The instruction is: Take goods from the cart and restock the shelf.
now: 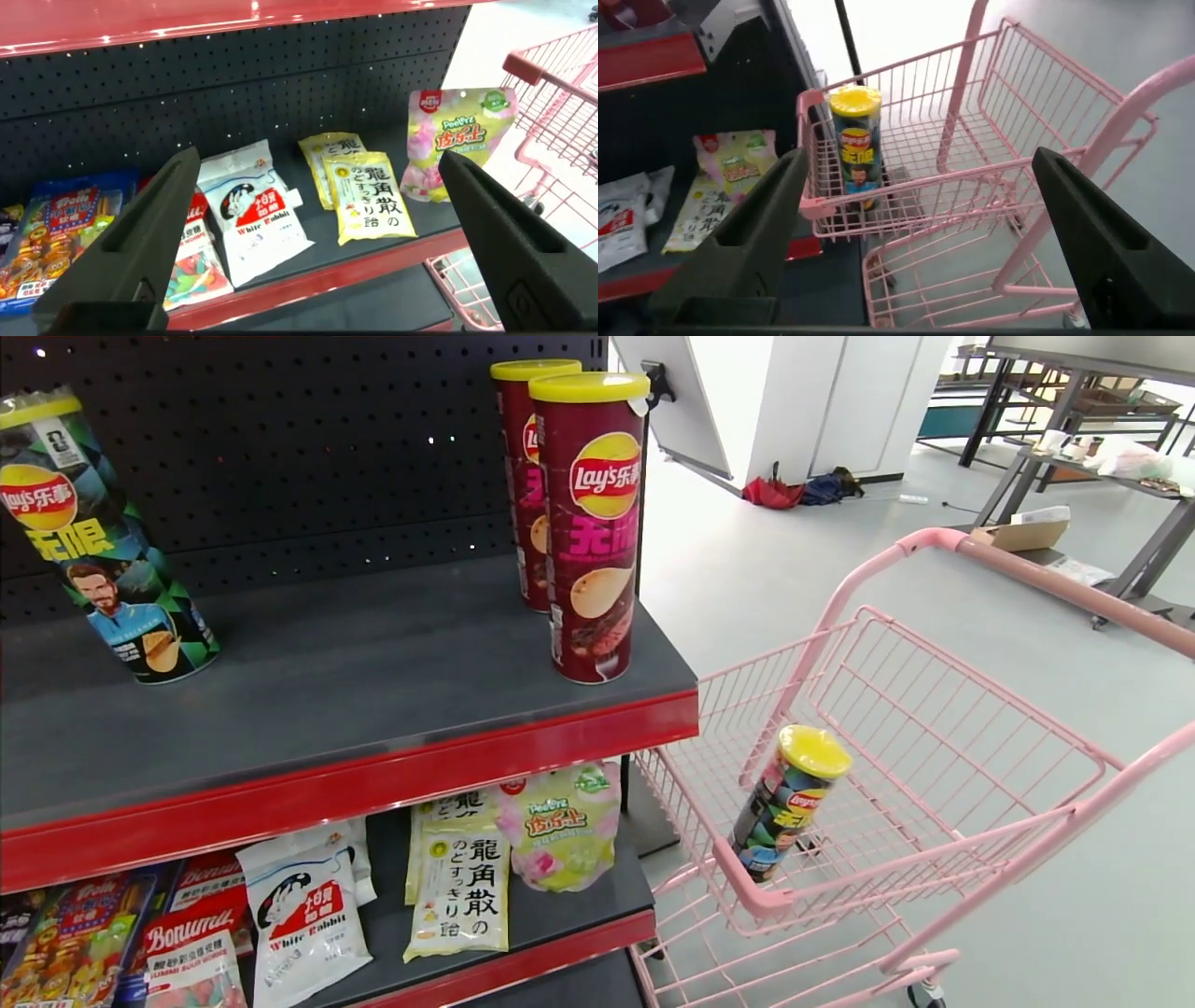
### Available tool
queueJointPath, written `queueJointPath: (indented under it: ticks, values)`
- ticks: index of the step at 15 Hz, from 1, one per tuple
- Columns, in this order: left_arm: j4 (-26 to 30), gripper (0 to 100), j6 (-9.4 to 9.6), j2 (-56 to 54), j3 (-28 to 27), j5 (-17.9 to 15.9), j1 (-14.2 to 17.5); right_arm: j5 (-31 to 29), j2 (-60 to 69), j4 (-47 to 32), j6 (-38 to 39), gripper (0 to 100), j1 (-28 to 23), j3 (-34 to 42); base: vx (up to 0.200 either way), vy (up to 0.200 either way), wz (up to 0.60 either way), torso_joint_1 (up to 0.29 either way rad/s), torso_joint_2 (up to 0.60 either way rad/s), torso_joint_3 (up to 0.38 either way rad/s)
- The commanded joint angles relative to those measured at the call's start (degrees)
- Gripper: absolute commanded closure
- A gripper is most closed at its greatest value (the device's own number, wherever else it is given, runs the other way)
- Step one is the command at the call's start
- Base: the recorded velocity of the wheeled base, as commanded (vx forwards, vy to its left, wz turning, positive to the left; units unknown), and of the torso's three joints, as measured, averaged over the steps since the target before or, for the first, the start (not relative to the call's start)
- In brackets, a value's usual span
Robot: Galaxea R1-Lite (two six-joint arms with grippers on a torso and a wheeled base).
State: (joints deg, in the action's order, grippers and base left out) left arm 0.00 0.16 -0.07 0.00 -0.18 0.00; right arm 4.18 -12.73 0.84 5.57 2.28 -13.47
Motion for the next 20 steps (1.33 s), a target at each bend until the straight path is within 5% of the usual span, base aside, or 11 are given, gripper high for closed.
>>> queueJointPath:
  ticks: [1,2,3,4,6,17,20]
  values:
    - [0.0,0,0.02,0.07,0.0,0.01,0.0,4.7,-43.35,11.99,3.48,0,6.69,-11.23,0.0,0.0,0.0,0.0,0.0,0.0]
    - [0.0,0,0.02,0.07,0.0,0.01,0.0,4.7,-43.35,11.99,3.48,0,6.69,-11.23,0.0,0.0,0.0,0.0,0.0,0.0]
    - [0.0,0,0.02,0.07,0.0,0.01,0.0,5.14,-58.9,30.1,5.15,0,7.83,-5.69,0.0,0.0,0.0,0.0,0.0,0.0]
    - [0.0,0,0.02,0.07,0.0,0.01,0.0,8.91,-67.25,40.12,5.15,0,7.65,-2.88,0.0,0.0,0.0,0.0,0.0,0.0]
    - [0.0,0,0.02,0.07,0.0,0.01,0.0,13.05,-76.48,48.38,4.54,0,7.3,-1.73,0.0,0.0,0.0,0.0,0.0,0.0]
    - [-0.09,0,0.19,0.07,0.0,0.01,0.0,14.28,-91.51,52.07,4.36,0,11.26,-7.97,0.0,0.0,0.0,0.0,0.0,0.0]
    - [-0.09,0,0.19,0.07,0.0,0.01,0.0,11.2,-98.37,59.63,4.27,0,11.43,-10.52,0.0,0.0,0.0,0.0,0.0,0.0]
